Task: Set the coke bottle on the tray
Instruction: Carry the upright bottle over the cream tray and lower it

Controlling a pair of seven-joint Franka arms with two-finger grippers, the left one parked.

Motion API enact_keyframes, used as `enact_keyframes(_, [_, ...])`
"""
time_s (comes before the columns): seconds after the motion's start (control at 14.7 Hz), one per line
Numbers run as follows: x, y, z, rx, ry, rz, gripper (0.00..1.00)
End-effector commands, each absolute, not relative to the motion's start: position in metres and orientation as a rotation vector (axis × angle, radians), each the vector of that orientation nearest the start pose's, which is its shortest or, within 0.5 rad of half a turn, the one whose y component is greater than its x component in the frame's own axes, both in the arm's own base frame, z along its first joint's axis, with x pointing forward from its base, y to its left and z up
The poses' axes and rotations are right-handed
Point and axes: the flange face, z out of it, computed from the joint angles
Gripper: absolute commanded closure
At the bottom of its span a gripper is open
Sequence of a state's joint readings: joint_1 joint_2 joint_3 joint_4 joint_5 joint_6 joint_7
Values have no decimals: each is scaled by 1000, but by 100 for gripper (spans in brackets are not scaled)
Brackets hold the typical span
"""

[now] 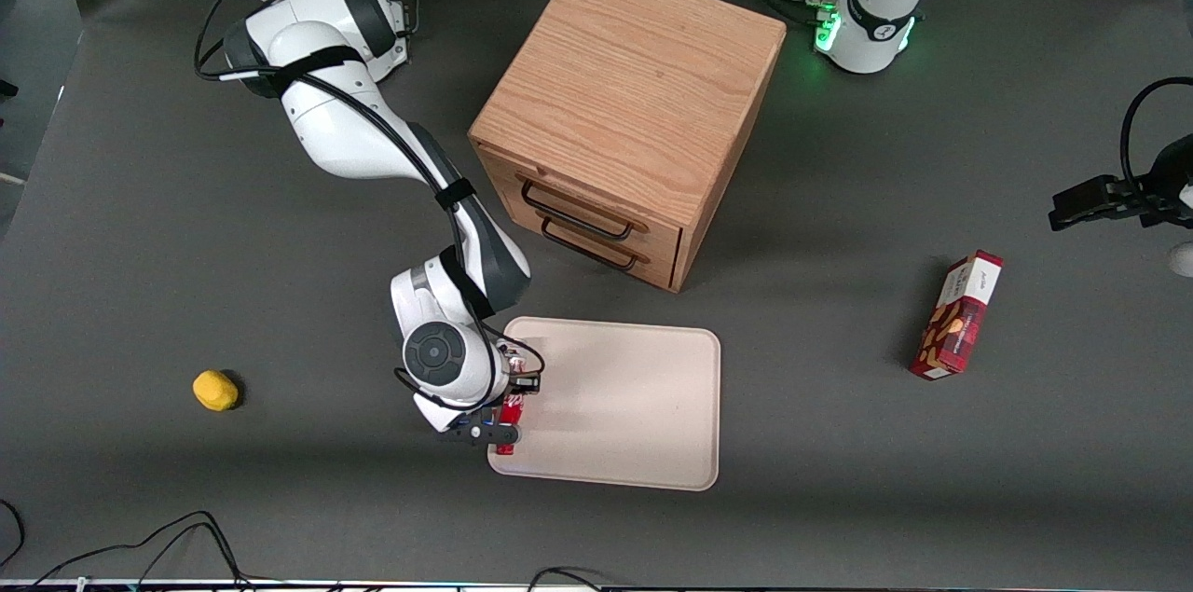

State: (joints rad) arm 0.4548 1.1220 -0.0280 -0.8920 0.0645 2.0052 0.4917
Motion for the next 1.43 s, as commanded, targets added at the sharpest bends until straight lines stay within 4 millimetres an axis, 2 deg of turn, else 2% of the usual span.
enact_keyframes(0.0, [716, 342, 202, -3095, 150, 17, 14])
enact_keyframes(0.07, [715, 343, 201, -3097, 147, 18, 0])
enact_keyframes(1.02, [715, 343, 200, -3101, 146, 20, 0])
enact_keyframes(1.22, [716, 342, 205, -3098, 150, 14, 0])
enact_keyframes(1.36, [716, 341, 215, -3098, 150, 9, 0])
